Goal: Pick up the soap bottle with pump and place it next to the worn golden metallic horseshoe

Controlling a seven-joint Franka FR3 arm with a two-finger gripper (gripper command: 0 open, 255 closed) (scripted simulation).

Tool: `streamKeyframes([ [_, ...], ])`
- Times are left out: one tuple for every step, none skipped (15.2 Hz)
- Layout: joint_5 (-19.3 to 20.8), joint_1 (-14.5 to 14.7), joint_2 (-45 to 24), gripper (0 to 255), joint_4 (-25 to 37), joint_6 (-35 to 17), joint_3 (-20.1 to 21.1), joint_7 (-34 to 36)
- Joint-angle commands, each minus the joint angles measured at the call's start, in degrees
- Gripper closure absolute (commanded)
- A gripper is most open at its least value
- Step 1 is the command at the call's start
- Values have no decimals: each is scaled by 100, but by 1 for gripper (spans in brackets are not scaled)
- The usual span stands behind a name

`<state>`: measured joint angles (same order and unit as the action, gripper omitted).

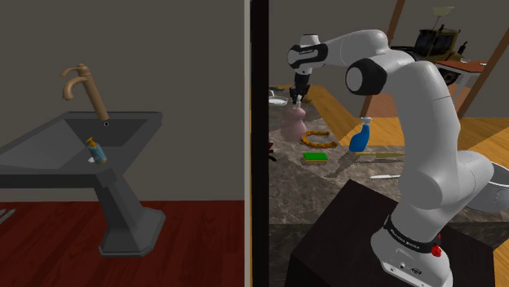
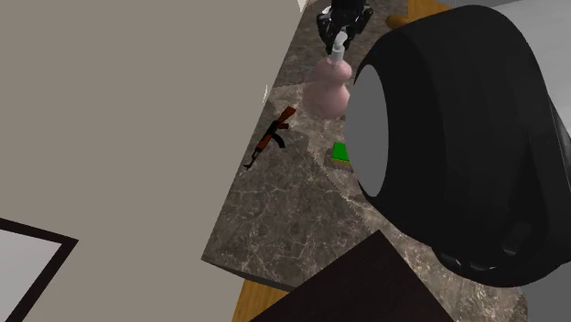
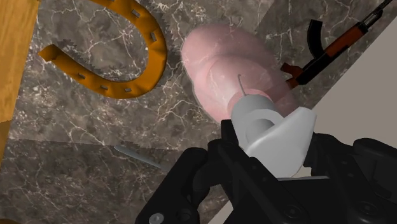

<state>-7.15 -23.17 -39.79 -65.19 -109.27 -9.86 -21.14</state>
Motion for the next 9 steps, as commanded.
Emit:
streamKeyframes([
  [-7,2,-17,255,-109,-140,3,-13],
  [-10,5,-28,255,-169,-210,5,-17],
  [-14,8,-40,255,-226,-279,7,-21],
  [-17,10,-54,255,-280,-347,10,-24],
  [-21,13,-67,255,-336,-415,12,-28],
  [-25,14,-86,255,-381,-479,14,-32],
  [-29,15,-104,255,-429,-544,17,-36],
  [-33,17,-124,255,-474,-609,20,-40],
  [-37,18,-145,255,-516,-672,23,-44],
])
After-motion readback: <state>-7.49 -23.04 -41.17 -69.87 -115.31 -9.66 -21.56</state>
